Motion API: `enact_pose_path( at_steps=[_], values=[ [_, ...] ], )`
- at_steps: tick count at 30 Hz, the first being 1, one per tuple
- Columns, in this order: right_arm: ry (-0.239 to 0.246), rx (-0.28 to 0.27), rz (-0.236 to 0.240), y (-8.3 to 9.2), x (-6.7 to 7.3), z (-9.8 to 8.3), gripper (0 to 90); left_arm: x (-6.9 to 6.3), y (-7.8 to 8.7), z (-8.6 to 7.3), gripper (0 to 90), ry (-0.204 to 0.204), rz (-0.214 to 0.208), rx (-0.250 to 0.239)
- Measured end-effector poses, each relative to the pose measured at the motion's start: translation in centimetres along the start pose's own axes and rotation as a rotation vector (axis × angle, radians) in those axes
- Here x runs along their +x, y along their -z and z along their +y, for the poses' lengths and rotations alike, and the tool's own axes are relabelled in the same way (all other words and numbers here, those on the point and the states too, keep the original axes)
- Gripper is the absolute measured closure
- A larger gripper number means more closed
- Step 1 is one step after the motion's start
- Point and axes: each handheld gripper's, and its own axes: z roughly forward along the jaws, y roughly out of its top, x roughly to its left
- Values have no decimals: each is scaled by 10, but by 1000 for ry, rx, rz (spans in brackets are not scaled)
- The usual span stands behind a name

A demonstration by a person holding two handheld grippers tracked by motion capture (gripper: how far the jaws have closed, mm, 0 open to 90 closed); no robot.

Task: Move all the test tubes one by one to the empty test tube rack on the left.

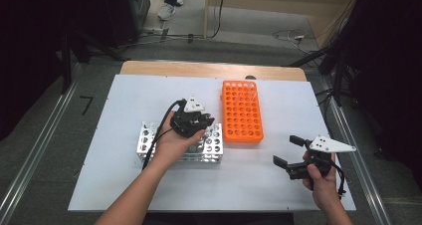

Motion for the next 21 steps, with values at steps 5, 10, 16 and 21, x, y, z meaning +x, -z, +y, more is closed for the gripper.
enact_pose_path(
  at_steps=[5, 10, 16, 21],
  values=[
    [0, 4, 1, 0, 0, 0, 0, -1, -4, -1, 764, 3, 7, 24],
    [0, 6, 0, -1, 0, -1, 0, -1, -7, -3, 759, 4, 12, 44],
    [1, 12, -1, -1, 0, -1, 0, 0, -3, -4, 693, 32, 7, 16],
    [4, 10, 1, -2, 0, -1, 0, 1, 8, -6, 564, 50, -15, -37]
  ],
)
